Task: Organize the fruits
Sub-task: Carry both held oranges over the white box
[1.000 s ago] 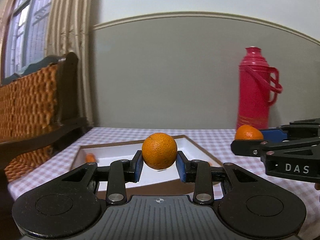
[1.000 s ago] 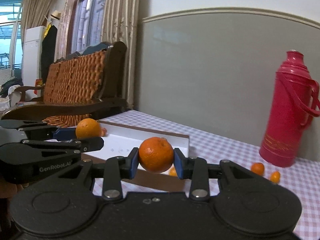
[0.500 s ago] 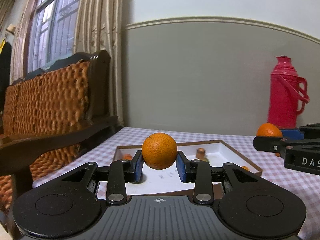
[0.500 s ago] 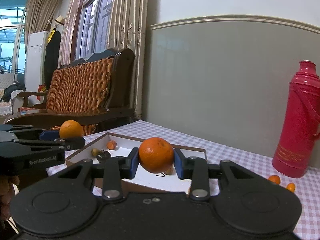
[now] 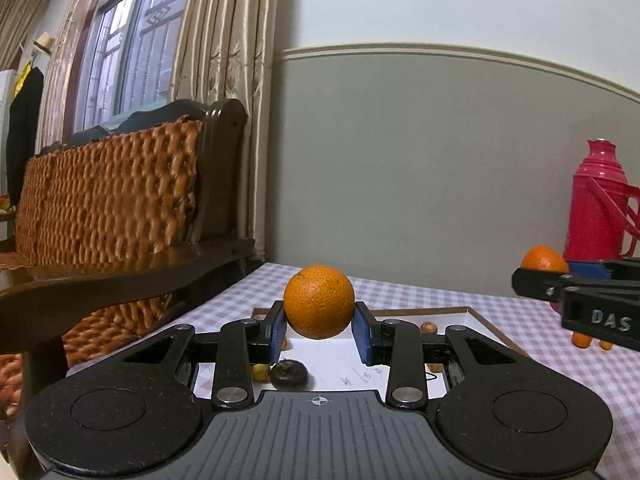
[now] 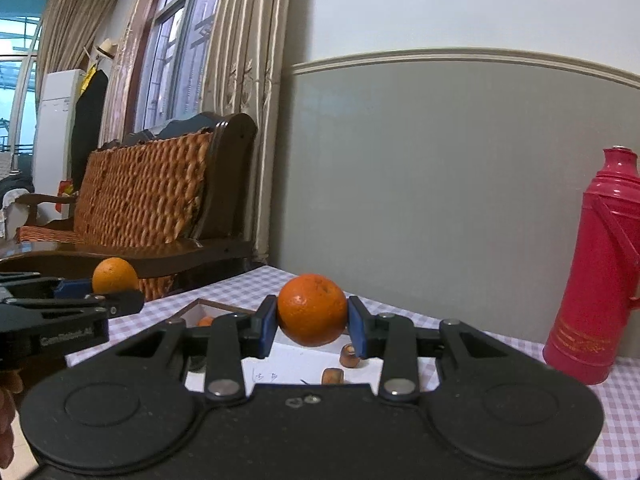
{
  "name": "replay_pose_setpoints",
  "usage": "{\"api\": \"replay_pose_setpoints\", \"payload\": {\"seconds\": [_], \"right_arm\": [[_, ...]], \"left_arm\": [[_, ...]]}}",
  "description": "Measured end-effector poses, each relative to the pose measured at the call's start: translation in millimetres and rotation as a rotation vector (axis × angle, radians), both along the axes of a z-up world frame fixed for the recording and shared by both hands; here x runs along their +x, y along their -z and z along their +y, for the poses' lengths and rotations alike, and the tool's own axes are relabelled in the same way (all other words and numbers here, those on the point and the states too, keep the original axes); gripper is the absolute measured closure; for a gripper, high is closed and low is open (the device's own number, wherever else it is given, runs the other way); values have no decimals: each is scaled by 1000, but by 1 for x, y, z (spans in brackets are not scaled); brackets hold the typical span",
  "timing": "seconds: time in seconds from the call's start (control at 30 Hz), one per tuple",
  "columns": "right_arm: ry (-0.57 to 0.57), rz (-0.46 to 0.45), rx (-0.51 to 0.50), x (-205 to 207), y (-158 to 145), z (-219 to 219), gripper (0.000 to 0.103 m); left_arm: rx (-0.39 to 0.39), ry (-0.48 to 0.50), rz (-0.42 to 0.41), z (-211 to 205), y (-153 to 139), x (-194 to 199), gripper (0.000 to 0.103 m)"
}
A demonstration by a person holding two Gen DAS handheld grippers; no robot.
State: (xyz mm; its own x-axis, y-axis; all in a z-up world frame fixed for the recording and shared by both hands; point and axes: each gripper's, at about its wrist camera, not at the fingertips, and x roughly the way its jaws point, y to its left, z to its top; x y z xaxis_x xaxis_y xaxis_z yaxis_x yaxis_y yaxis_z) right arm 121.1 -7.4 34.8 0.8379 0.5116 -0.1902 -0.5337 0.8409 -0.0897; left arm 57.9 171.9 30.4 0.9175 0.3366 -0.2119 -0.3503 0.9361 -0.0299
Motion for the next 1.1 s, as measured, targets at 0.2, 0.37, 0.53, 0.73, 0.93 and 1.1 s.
{"api": "replay_pose_setpoints", "payload": {"seconds": [0.2,0.37,0.53,0.73,0.93,1.1], "right_arm": [[11,5,-9,14,1,7,75],[21,16,-3,24,3,8,75],[30,34,-6,38,6,8,75],[36,49,-15,53,9,11,75],[39,77,-30,73,13,15,75],[48,111,-44,89,20,18,75]], "left_arm": [[-1,8,9,2,1,11,67],[-4,-2,11,9,0,23,67],[-11,-5,29,16,3,38,67],[-18,-7,53,21,8,55,67],[-17,-4,74,28,11,70,67],[-22,0,102,34,16,84,67]]}}
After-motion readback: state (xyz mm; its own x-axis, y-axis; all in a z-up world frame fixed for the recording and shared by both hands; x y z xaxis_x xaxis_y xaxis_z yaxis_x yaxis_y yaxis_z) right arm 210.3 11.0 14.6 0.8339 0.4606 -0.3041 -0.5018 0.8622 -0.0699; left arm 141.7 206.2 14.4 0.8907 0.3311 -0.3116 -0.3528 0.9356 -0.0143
